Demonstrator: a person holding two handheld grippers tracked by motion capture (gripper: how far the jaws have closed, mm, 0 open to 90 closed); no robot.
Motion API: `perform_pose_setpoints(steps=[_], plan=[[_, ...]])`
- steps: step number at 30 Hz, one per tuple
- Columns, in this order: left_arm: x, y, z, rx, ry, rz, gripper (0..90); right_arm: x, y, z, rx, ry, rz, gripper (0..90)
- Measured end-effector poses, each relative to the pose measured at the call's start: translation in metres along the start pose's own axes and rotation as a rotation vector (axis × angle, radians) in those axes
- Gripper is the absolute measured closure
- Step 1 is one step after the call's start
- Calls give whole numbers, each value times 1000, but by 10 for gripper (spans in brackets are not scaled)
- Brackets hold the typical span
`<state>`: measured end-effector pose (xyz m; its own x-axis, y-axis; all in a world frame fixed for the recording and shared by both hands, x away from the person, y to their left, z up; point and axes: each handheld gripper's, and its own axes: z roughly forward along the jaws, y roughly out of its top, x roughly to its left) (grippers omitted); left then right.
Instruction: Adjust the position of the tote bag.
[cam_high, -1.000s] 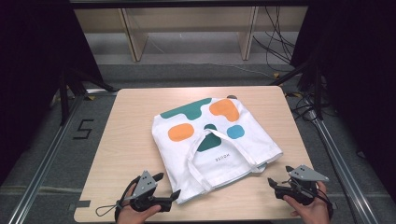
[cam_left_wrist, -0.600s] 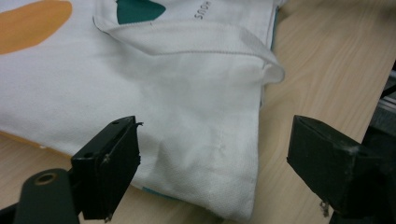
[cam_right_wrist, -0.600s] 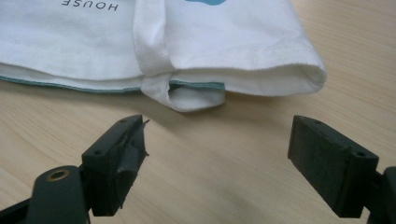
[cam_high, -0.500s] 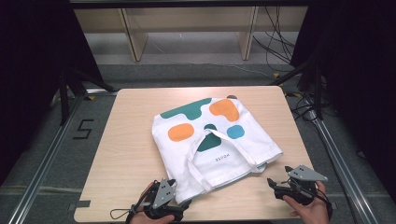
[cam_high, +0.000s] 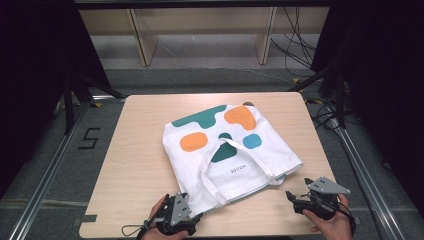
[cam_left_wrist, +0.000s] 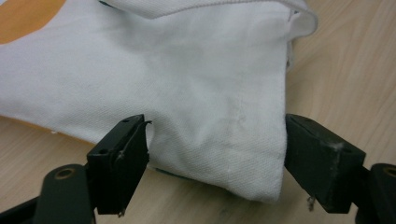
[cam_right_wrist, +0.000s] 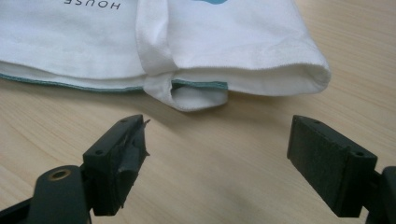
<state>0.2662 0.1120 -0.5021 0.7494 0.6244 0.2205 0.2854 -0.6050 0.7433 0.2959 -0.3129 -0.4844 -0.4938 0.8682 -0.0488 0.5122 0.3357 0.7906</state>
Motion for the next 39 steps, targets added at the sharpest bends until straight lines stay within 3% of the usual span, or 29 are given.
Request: perform_pose_setpoints(steps=[2,3,5,6,9,11,13,14,15,16,18,19,20,21,24,25,29,32,35,37,39], plan=[[-1,0,1,20,-3,13,289,-1,0,1,-14,-1,-13,205],[-2,-1,2,29,-10,4,337,4,0,-1,13,1,40,208],[-1,-1,1,20,-8,6,379,2,0,-1,8,-1,19,209],[2,-1,-2,15,1,27,510,0,0,0,6,4,0,209],[9,-4,-6,-2,7,15,641,0,0,0,-4,15,3,211],[16,-5,-8,4,7,34,653,0,1,0,5,11,0,211],[18,-8,-8,-4,12,-5,663,0,0,-1,-5,5,-3,212],[18,-8,-8,-4,12,-5,665,0,0,-1,-5,5,-3,212],[25,-8,-10,1,3,22,666,1,1,-1,-3,10,3,213],[25,-8,-10,1,3,22,667,1,1,-1,-3,10,3,213],[31,-9,-10,-11,2,-5,670,3,0,-2,3,7,21,214],[34,-9,-11,-2,4,5,672,1,0,-1,-5,15,-1,214],[36,-10,-11,-14,7,-16,674,3,0,-1,0,16,29,214],[40,-11,-12,-15,7,-26,676,1,1,-1,-8,10,-2,214],[46,-13,-12,-32,16,-49,680,1,1,0,-6,23,-1,214],[51,-14,-13,-43,24,-79,682,1,1,-1,-4,29,-7,217],[61,-16,-15,-45,41,-78,686,2,1,0,-14,12,-32,226],[65,-18,-15,-51,47,-82,688,3,2,0,-5,20,-15,231],[73,-20,-16,-54,67,-101,689,2,2,1,-26,16,-40,230],[76,-21,-17,-46,75,-112,691,3,2,0,-10,19,-31,231],[79,-22,-17,-48,80,-99,693,3,3,1,-12,17,-41,237]])
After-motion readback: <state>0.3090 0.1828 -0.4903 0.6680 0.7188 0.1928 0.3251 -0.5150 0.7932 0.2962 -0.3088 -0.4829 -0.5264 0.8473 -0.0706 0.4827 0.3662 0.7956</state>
